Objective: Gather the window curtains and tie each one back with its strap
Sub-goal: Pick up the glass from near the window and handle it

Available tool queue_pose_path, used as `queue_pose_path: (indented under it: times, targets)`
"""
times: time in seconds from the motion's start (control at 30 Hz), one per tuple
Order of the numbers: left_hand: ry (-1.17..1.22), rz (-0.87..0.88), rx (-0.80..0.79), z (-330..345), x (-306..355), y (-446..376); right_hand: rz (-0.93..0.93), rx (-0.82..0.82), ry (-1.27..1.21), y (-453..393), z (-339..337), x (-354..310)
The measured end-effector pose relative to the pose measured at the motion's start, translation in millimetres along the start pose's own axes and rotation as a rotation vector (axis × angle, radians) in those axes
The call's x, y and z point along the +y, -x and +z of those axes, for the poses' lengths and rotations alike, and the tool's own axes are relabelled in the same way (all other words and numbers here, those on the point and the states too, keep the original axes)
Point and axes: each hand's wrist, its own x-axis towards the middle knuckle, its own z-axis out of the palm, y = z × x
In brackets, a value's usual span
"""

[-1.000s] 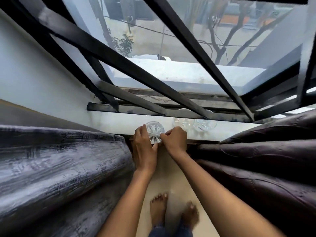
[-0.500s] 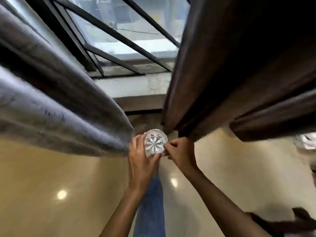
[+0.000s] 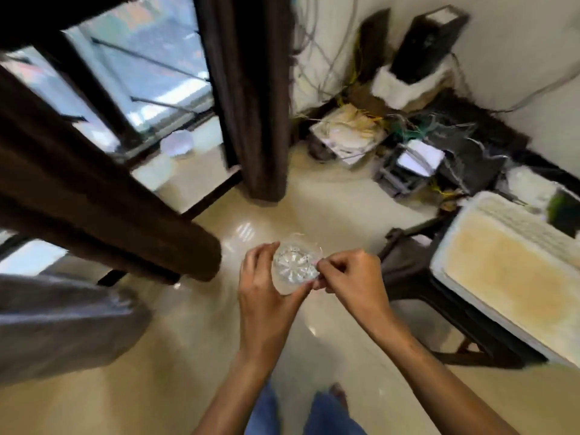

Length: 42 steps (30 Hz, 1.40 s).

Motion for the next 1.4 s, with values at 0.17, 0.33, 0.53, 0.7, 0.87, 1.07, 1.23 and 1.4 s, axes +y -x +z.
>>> queue_pose_path:
  times: [0.17, 0.33, 0.53, 0.7, 0.87, 1.07, 1.23, 1.4]
  targets:
    - [0.070, 0.218, -0.199, 85, 88, -16, 0.065, 0.286, -0.066, 10, -117, 36]
    - [0.062, 0.421, -0.441, 180, 150, -31, 0.123, 0.509, -0.128, 8, -204, 93]
    - [-0.139, 0.569, -0.618, 292, 172, -45, 0.255, 0.646, -0.108, -24, -248, 180]
    - [-0.463, 0.709, -0.614, 339, 152, -38, 0.431, 0.589, -0.071, -43, -240, 225]
    - [-0.661, 0.790, -0.618, 352, 130, -24, 0.558, 0.484, 0.035, -49, -230, 247]
    - [-0.760, 0.862, -0.632, 359, 120, -13, 0.584, 0.408, 0.096, -51, -219, 263]
    - [-0.662, 0.788, -0.616, 337, 122, -12, 0.604, 0.375, 0.448, -41, -227, 243]
    - [-0.260, 0.643, -0.351, 253, 95, -6, 0.275, 0.395, 0.635, -25, -210, 165]
